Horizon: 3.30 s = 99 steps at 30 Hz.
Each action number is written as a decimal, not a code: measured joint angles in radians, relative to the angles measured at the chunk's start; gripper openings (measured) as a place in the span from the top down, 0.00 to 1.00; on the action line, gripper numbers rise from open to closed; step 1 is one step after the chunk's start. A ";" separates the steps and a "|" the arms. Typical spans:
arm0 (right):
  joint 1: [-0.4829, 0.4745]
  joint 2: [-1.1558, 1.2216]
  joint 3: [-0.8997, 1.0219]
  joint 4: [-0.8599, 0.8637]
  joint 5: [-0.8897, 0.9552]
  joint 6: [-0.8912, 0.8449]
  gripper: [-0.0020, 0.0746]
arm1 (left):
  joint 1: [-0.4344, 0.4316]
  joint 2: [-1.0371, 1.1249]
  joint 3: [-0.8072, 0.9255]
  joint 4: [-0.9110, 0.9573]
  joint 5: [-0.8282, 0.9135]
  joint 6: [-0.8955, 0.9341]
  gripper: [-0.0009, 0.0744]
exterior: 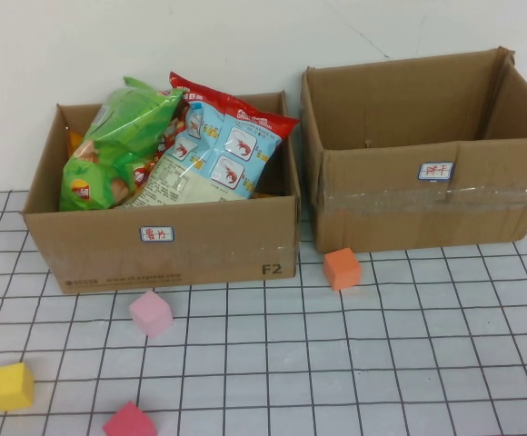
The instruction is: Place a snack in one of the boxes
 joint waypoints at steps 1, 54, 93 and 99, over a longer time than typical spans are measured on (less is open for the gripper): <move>0.000 0.000 0.000 0.005 0.000 0.000 0.97 | 0.038 -0.018 -0.002 -0.039 0.017 0.010 0.99; 0.000 0.000 0.000 0.022 0.004 -0.006 0.97 | 0.124 -0.035 0.037 -0.149 -0.184 0.470 0.99; -0.218 -0.471 0.418 -0.144 -0.361 0.278 0.97 | 0.124 -0.035 0.037 -0.149 -0.183 0.469 0.99; -0.218 -0.471 0.418 -0.234 -0.357 0.414 0.97 | 0.124 -0.035 0.037 -0.149 -0.183 0.469 0.99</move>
